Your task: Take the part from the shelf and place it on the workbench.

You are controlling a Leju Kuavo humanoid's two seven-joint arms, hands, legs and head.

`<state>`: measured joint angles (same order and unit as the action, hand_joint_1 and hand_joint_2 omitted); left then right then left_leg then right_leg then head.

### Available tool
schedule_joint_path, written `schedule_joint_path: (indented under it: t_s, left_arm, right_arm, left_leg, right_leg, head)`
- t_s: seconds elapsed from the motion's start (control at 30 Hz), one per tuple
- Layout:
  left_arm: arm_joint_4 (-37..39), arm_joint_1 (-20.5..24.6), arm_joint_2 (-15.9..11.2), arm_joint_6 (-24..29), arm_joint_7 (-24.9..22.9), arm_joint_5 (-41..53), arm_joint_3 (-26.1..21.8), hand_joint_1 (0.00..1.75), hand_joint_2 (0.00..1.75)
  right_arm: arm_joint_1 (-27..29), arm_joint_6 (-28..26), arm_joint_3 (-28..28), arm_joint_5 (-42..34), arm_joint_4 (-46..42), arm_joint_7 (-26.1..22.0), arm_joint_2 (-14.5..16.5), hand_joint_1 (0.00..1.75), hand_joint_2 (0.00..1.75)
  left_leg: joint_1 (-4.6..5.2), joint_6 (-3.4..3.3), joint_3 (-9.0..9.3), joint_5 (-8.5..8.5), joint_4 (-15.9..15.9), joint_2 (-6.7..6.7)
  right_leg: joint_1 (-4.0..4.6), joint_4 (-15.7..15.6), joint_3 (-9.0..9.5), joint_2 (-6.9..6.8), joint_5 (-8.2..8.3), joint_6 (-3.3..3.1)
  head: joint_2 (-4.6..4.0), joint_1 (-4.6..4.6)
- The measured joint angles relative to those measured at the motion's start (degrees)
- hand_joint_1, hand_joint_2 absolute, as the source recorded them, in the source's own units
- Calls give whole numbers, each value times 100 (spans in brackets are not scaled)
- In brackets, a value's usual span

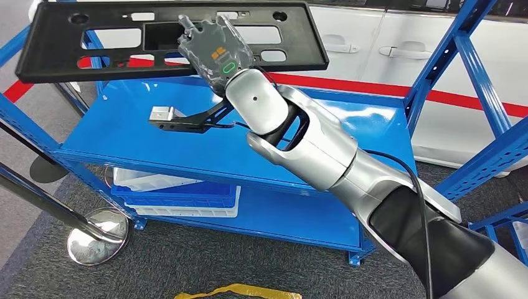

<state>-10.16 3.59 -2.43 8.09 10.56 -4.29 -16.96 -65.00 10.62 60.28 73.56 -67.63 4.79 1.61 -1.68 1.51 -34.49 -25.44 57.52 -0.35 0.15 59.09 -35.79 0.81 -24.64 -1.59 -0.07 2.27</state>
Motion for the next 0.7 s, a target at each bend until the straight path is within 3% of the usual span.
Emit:
schedule_joint_path:
  t_s: [0.2,0.7]
  left_arm:
    - [0,-7,23,-713,-126,-98,0,0,175]
    - [0,-21,79,-597,-141,-85,0,0,175]
  right_arm:
    - [-157,41,268,-234,-553,-176,-93,175,175]
    - [-189,137,557,-709,-1227,-85,-296,175,175]
  left_leg:
    - [-1,0,0,0,-1,0]
    - [0,0,-1,0,-1,-1]
  right_leg:
    - [1,0,0,1,0,0]
    - [-1,-1,1,-1,0,0]
  head:
    - [0,0]
    - [0,0]
